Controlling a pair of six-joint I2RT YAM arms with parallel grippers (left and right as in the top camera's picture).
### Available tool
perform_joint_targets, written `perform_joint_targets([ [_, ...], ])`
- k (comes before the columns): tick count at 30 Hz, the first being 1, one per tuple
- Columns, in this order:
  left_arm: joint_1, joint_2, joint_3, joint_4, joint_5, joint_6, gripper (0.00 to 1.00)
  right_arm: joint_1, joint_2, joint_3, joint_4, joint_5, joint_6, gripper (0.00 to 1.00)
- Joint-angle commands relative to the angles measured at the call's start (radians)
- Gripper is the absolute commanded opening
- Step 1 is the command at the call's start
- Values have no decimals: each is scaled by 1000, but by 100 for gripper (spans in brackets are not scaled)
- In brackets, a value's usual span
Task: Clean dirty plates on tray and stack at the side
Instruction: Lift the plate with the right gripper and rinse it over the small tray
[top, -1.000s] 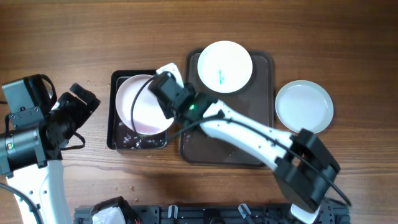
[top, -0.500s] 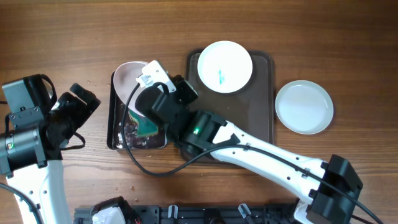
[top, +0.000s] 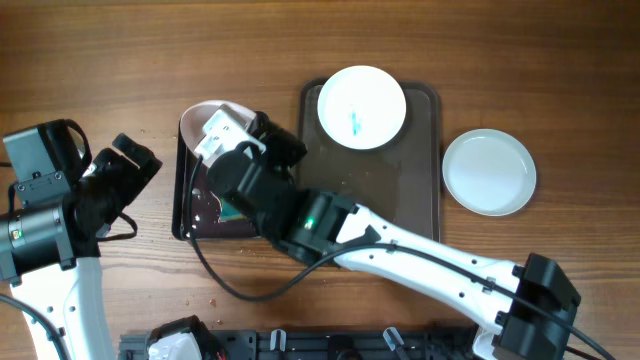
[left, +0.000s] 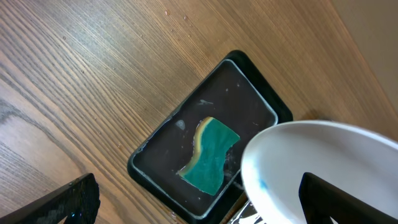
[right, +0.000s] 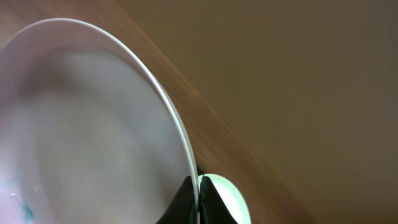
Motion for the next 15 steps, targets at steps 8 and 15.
perform_joint_targets([
  [8, 8, -5, 12, 0, 8, 12, 100, 43, -2, 21, 12, 139, -62, 4],
  [15, 7, -5, 12, 0, 8, 12, 100, 43, -2, 21, 43, 201, -76, 4],
])
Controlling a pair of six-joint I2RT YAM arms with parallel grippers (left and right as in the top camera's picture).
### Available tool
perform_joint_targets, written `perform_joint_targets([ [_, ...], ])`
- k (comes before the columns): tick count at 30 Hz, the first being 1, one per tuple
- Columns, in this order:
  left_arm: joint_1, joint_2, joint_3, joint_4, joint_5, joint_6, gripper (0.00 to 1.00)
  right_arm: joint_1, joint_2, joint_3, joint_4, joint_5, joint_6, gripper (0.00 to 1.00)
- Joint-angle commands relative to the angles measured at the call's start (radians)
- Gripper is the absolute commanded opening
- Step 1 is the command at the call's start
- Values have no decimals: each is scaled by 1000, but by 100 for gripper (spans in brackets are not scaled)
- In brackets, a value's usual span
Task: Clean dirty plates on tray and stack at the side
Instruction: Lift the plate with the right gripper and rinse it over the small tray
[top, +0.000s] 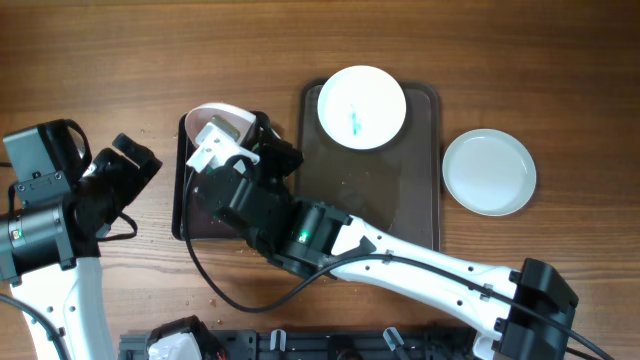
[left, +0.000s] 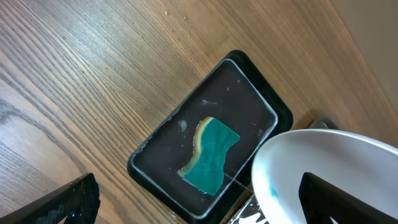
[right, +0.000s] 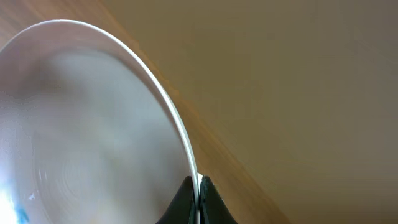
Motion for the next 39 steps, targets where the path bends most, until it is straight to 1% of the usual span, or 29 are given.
perform_joint_targets([
  [1, 8, -5, 12, 0, 8, 13, 100, 4, -2, 21, 30, 63, -12, 4],
  [16, 7, -5, 12, 0, 9, 12, 100, 12, -2, 21, 56, 89, 8, 4],
  [21, 8, -5, 12, 8, 9, 12, 100, 11, -2, 21, 37, 82, 152, 4],
  [22, 7, -6, 12, 8, 11, 10, 100, 12, -2, 21, 33, 71, 161, 4],
  [23, 7, -5, 12, 8, 36, -13, 100, 12, -2, 21, 23, 48, 174, 4],
  [25, 7, -5, 12, -14, 102, -18, 100, 12, -2, 21, 8, 35, 183, 5],
  [26, 7, -5, 12, -14, 115, -18, 100, 11, -2, 21, -9, 35, 214, 4],
  [29, 7, -6, 12, -15, 113, -18, 100, 5, -1, 21, -73, -13, 296, 4],
  [34, 7, -5, 12, -34, 140, -3, 100, -12, 5, 21, -84, -55, 361, 4],
  [37, 7, -5, 12, -50, 137, 16, 100, -29, 5, 21, -116, -99, 443, 4],
  [38, 7, -5, 12, -48, 136, 16, 100, -34, 5, 21, -109, -93, 425, 4],
  [39, 7, -5, 12, -48, 136, 16, 100, -36, 4, 21, -71, -37, 354, 4],
])
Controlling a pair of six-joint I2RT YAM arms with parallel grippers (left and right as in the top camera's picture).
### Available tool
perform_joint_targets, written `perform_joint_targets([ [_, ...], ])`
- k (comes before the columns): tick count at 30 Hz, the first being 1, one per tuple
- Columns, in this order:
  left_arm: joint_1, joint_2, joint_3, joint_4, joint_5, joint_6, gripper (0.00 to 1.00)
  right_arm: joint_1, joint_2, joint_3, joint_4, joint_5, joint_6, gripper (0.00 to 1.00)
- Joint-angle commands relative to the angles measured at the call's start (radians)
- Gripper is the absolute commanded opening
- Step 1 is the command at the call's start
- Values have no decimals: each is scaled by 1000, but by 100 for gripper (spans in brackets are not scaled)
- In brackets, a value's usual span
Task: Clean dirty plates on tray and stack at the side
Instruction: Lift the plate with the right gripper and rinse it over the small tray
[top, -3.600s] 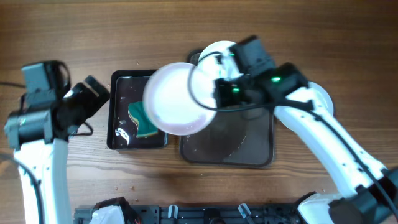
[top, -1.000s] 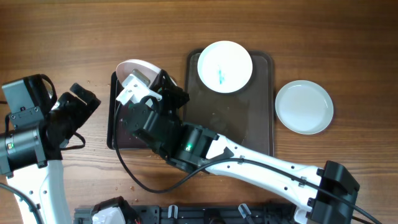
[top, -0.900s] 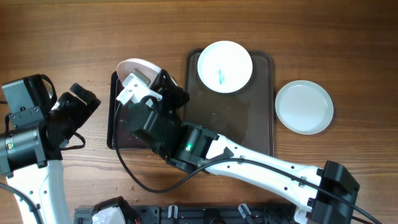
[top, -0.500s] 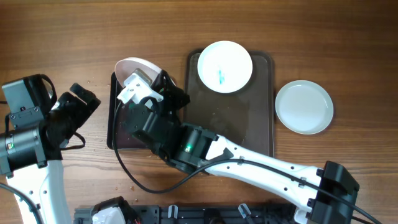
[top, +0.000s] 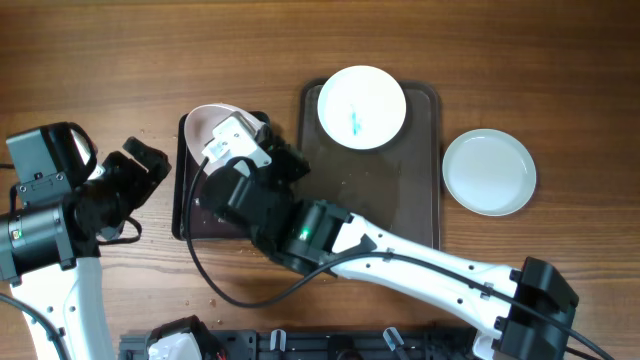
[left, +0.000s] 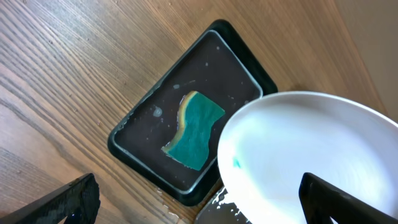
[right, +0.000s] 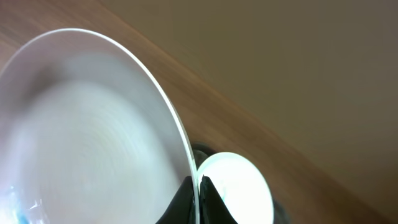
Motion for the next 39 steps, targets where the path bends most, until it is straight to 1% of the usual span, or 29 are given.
perform_joint_targets([
  [1, 7, -5, 12, 0, 24, 19, 100, -21, 4, 21, 83, 64, -58, 4],
  [4, 7, -5, 12, 0, 24, 19, 100, -18, 4, 21, 291, 132, -433, 4],
  [5, 7, -5, 12, 0, 24, 19, 100, -18, 4, 21, 340, 132, -512, 4],
  [8, 7, -5, 12, 0, 24, 19, 100, -14, 4, 21, 429, 132, -657, 4],
  [13, 7, -5, 12, 0, 24, 19, 100, 1, 4, 21, 456, 132, -785, 4],
  [16, 7, -5, 12, 0, 24, 19, 100, 17, 4, 21, 455, 132, -815, 4],
  [23, 7, -5, 12, 0, 24, 19, 100, 58, 4, 21, 456, 139, -814, 4],
  [39, 7, -5, 12, 0, 24, 19, 100, 60, 4, 21, 473, 164, -812, 4],
])
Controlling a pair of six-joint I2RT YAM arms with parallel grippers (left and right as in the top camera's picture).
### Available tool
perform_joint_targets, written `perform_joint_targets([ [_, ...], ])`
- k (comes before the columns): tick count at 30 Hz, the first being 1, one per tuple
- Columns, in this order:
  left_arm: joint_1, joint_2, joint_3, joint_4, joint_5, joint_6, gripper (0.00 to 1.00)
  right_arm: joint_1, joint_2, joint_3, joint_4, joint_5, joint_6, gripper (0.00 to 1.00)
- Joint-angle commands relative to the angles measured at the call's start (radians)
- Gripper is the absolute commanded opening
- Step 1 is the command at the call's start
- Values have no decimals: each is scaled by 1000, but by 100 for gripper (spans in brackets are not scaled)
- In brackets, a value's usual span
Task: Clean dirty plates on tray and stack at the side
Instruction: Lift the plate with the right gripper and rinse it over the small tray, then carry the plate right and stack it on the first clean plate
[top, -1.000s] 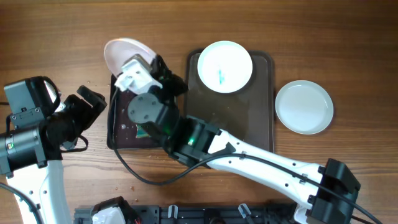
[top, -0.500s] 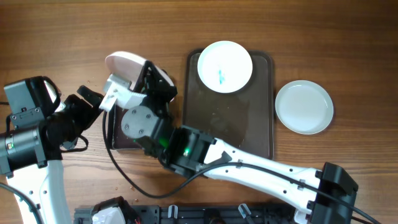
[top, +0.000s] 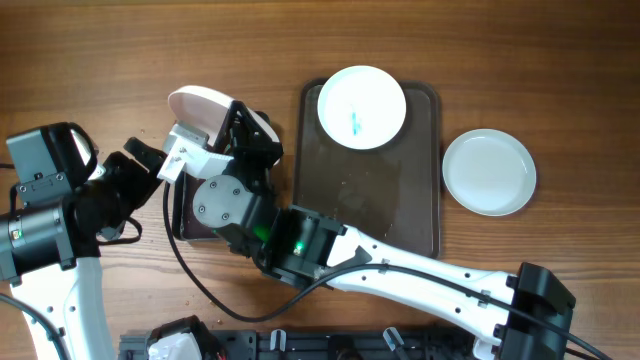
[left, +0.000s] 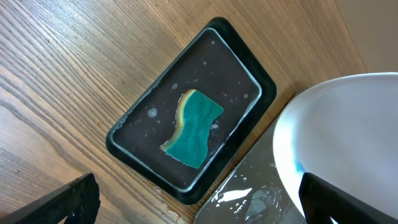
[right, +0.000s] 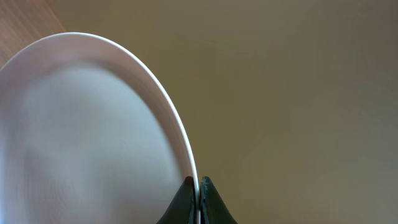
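Note:
My right gripper (right: 198, 186) is shut on the rim of a white plate (top: 195, 103), held up on edge above the far left end of the small black tray (left: 231, 73). A blue smear shows on the plate (left: 348, 137) near its lower edge. A green sponge (left: 193, 127) lies in that small tray. My left gripper (left: 199, 205) hangs open over the tray's near left side, holding nothing. A second dirty plate (top: 361, 107), with a blue mark, sits at the far end of the large dark tray (top: 370, 200).
A clean white plate (top: 489, 172) rests on the wooden table right of the large tray. My right arm (top: 400, 265) stretches across the table's front, covering most of the small tray in the overhead view. A black rack (top: 300, 345) runs along the front edge.
The right gripper has lifted the plate higher and shifted it left; its wrist view now has only wall behind the plate. The left gripper has barely moved.
The right gripper held the smeared plate on edge over the far end of the sponge tray, with the left gripper open off the tray's left. The left arm then edged toward the tray. Now the plate is higher and further left.

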Motion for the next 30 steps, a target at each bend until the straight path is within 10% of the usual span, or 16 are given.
perform_joint_targets([
  [1, 7, -5, 12, 0, 16, 16, 100, 2, 2, 16, 17, 33, 9, 4],
  [8, 7, -5, 12, 0, 16, 16, 100, -43, 3, 16, -217, 72, 550, 4],
  [14, 7, -5, 12, 0, 16, 16, 100, -201, 4, 16, -661, -552, 1221, 4],
  [23, 7, -5, 12, 0, 16, 16, 100, -549, -92, 16, -720, -1279, 1523, 4],
  [30, 7, -5, 12, 0, 16, 16, 100, -879, -170, 16, -930, -1349, 1541, 4],
])
